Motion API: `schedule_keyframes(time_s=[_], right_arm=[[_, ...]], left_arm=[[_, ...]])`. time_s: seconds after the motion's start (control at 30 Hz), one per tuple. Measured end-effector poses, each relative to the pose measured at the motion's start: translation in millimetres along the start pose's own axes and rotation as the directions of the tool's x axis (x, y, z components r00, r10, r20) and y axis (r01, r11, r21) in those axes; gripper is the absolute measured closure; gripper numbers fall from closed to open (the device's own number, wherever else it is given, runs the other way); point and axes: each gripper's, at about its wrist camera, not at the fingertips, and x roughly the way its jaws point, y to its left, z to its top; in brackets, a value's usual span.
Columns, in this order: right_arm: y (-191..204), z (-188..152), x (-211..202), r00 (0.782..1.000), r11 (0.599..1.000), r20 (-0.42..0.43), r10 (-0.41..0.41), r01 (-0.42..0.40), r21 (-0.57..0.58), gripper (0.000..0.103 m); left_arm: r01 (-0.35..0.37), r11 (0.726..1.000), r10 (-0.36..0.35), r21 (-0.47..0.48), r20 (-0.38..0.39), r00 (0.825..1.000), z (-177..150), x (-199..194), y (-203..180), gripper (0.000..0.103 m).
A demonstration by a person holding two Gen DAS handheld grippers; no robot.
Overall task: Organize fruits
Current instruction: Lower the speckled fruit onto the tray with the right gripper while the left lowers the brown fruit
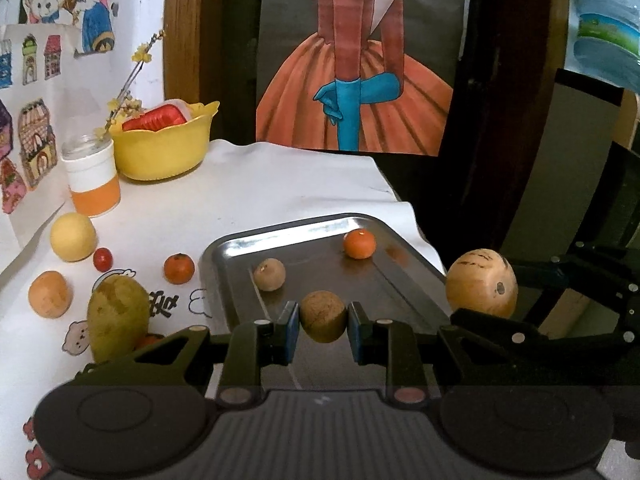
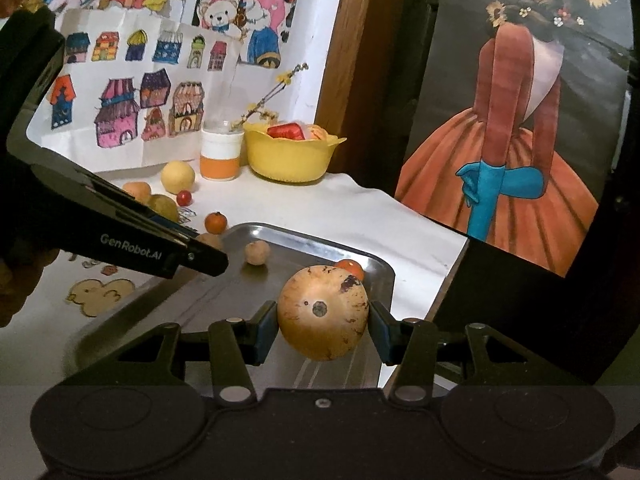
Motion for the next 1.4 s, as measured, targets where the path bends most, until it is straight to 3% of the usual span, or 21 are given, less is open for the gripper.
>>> schedule_keyframes(time_s=[0.53,1.4], right_arm=[[-17.7,10.2,68.7,0.997,0.997,-0.038,0.064,-0.065,-0.038,0.052],[-19.2,14.8,102.6,0.994,0.997,-0.087,0.059,-0.064,-0.050,0.052]], left_arm=[[-0.039,0.999,0.038,-0.013,-0.076,0.996,13.5,52.3,16.2,0.075],[-0.065,0.997,0.062,-0.032,-0.092,0.994,21.7,71.1,27.6,0.075]])
